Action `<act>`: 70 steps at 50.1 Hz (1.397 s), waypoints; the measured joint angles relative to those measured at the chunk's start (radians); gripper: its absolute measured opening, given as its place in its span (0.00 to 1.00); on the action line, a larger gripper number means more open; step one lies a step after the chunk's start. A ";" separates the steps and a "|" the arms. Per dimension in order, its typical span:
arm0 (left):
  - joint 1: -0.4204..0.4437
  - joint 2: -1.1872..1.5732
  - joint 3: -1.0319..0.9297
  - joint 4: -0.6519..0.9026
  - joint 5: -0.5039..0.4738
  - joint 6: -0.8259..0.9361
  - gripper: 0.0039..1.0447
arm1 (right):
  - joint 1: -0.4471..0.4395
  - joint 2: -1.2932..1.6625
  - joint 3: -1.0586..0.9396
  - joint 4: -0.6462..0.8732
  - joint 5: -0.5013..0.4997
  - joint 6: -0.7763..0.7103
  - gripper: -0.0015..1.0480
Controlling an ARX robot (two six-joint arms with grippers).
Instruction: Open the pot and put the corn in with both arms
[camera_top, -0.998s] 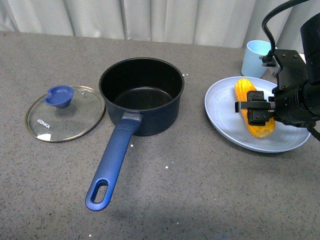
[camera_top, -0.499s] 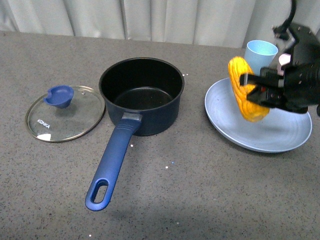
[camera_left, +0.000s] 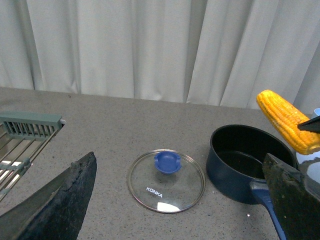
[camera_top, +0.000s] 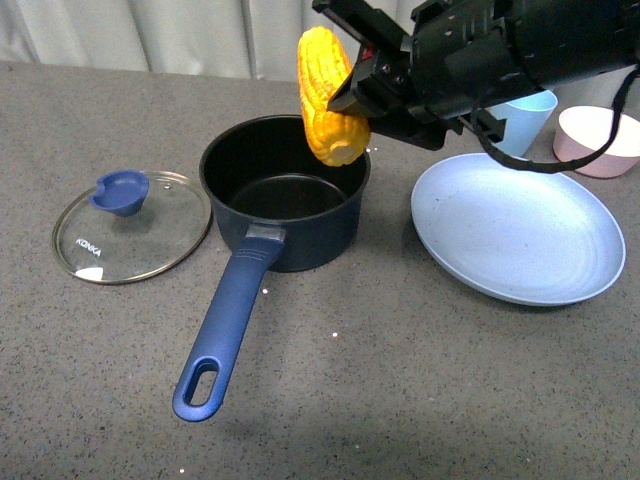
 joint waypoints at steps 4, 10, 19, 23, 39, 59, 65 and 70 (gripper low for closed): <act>0.000 0.000 0.000 0.000 0.000 0.000 0.94 | 0.016 0.037 0.030 -0.022 0.002 0.015 0.13; 0.000 0.000 0.000 0.000 0.000 0.000 0.94 | 0.031 0.076 0.058 -0.020 -0.020 0.041 0.13; 0.000 0.000 0.000 0.000 0.000 0.000 0.94 | 0.047 0.123 0.110 -0.028 -0.018 0.071 0.12; 0.000 0.000 0.000 0.000 0.000 0.000 0.94 | 0.053 0.138 0.125 -0.031 -0.018 0.079 0.12; 0.000 0.000 0.000 0.000 0.000 0.000 0.94 | 0.064 0.154 0.134 -0.023 0.006 0.081 0.56; 0.000 0.000 0.000 0.000 0.000 0.000 0.94 | 0.038 0.041 -0.035 0.119 0.184 0.013 0.91; 0.000 0.000 0.000 0.000 0.000 0.000 0.94 | 0.010 -0.093 -0.186 0.229 0.283 -0.040 0.91; 0.000 0.000 0.000 0.000 0.000 0.000 0.94 | -0.015 -0.219 -0.343 0.325 0.395 -0.134 0.91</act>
